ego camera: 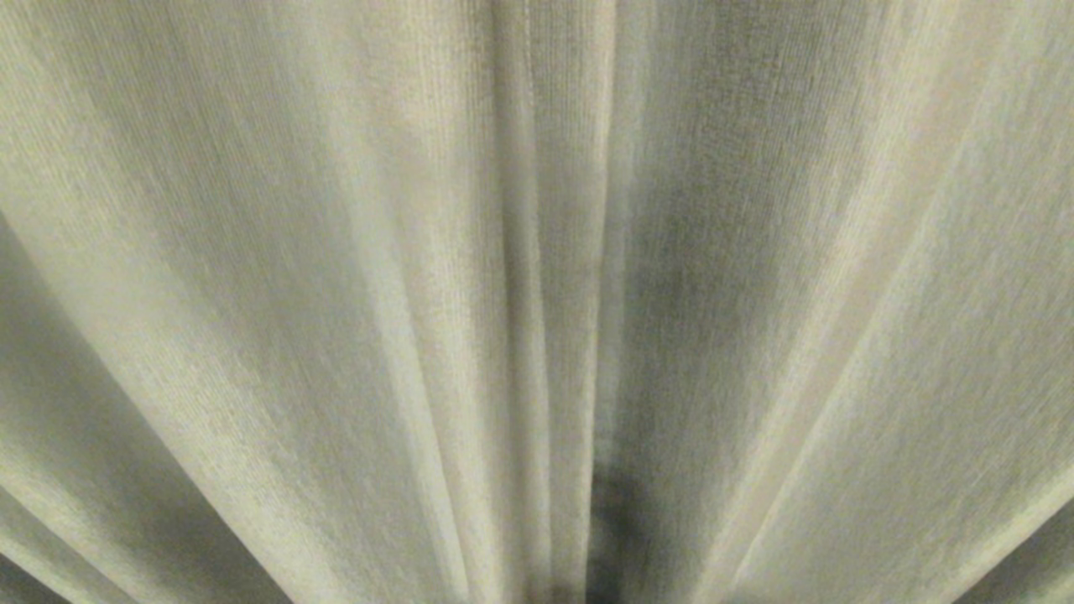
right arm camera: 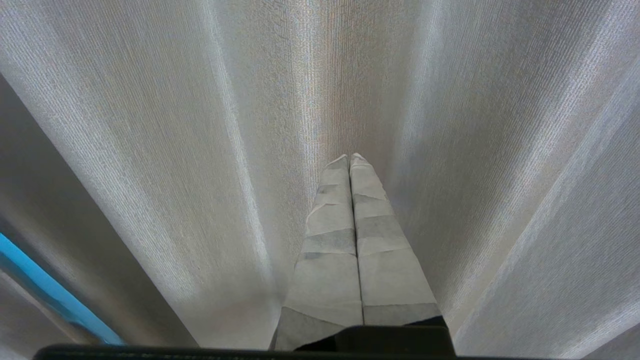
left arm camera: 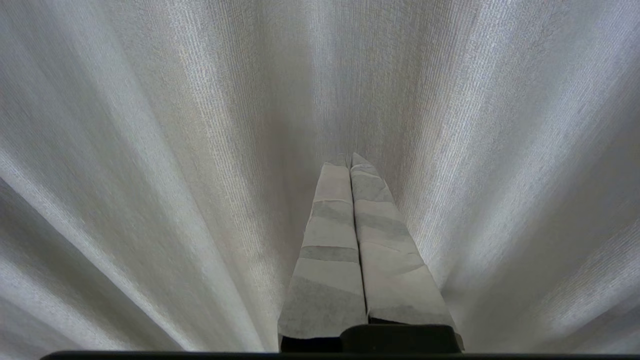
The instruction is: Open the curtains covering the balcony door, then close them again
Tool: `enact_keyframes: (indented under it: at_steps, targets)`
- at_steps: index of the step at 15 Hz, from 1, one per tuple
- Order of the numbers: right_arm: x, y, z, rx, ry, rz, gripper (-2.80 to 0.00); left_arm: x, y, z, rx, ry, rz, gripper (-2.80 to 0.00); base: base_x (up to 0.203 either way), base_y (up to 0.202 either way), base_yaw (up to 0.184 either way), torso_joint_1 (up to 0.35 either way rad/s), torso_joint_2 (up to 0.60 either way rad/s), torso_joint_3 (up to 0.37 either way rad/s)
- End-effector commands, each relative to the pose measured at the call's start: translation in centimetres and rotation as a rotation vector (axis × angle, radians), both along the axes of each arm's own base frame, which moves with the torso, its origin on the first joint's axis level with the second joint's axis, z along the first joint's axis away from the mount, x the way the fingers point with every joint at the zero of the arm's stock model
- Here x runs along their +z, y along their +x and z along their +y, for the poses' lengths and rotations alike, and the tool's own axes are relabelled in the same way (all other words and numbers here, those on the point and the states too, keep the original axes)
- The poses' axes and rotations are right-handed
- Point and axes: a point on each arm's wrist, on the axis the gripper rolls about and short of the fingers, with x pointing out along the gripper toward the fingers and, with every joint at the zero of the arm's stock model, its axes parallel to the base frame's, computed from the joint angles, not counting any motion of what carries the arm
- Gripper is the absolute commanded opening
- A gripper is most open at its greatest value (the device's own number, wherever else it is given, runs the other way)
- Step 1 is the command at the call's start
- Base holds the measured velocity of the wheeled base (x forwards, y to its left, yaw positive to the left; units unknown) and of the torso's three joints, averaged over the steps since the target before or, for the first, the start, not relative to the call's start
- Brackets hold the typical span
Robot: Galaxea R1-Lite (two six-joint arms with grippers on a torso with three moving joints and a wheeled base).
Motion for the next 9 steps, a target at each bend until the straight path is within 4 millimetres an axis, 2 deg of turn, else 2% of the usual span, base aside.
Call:
enact_keyframes:
  at_steps: [1,9]
  targets:
    - [0.03,-0.01,0.00,0.001,0.000,-0.002,-2.80,-0.01,0.00,0.00,0.002,0.000,0.000,-2.80,0.000,0.000,0.000,0.000,0.00,0.000]
    - [0.05,-0.01,-0.03,-0.011,0.023,-0.003,-2.80,0.01,0.00,0.00,0.000,0.000,-0.001,-2.80,0.000,0.000,0.000,0.000,0.00,0.000]
